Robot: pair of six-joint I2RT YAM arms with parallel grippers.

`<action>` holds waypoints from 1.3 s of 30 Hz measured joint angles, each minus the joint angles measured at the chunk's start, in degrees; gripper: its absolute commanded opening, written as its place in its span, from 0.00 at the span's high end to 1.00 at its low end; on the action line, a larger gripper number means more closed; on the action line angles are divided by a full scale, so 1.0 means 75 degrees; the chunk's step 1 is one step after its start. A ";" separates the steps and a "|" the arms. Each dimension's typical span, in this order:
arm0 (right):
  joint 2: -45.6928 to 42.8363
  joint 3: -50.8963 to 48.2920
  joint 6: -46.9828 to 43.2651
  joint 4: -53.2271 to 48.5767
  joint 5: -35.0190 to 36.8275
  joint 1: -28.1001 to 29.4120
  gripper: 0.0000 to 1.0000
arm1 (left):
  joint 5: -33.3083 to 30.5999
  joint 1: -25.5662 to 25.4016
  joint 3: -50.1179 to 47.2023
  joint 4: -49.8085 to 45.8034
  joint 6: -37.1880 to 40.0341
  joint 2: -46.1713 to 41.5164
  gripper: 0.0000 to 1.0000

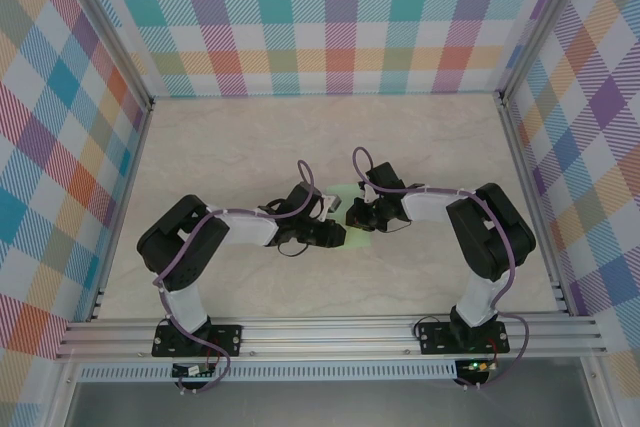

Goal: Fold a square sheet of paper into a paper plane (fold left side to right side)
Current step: Fold the triangle a second time at the center of the table.

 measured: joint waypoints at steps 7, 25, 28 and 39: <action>0.0000 0.0020 -0.0006 -0.0050 0.0003 0.0000 0.87 | -0.0169 0.0000 0.0000 -0.0143 0.0052 0.0035 0.77; -0.1032 -0.0289 0.0015 -0.0050 -0.0009 0.0201 0.90 | -0.0420 -0.0073 0.0117 -0.0399 0.0291 0.0070 0.83; -0.0982 -0.0452 0.0175 0.0090 -0.0032 0.0315 0.90 | -0.0519 -0.0119 0.0140 -0.0455 0.0341 0.0070 0.83; -0.0300 -0.0460 0.0358 0.0423 -0.0017 0.0388 0.90 | -0.0769 -0.0230 0.0405 -0.0895 0.0408 0.0131 0.85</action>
